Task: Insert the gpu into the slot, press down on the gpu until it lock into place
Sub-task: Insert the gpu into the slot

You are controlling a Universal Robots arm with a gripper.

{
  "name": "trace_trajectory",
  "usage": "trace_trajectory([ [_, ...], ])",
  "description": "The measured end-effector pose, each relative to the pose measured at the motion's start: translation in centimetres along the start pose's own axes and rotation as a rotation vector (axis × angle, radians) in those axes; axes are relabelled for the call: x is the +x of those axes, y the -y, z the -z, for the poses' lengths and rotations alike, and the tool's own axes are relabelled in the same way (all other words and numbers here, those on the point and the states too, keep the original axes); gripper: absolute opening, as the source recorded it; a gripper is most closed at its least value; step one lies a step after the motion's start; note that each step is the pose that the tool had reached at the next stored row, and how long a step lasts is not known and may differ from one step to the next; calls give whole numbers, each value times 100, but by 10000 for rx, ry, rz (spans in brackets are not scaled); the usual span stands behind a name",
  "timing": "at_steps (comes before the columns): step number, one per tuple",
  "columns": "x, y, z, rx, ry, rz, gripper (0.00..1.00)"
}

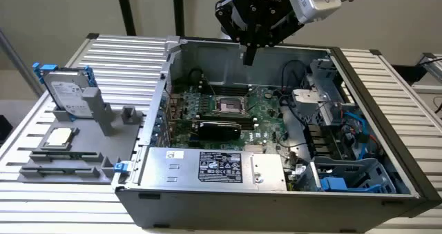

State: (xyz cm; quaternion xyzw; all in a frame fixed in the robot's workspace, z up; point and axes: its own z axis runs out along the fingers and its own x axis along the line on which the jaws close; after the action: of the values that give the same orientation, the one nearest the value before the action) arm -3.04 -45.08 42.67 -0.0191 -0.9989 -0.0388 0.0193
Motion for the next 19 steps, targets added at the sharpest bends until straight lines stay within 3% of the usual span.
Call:
trace_trajectory([
  [19, 0, 0, 0, 0, 0, -2, 11],
])
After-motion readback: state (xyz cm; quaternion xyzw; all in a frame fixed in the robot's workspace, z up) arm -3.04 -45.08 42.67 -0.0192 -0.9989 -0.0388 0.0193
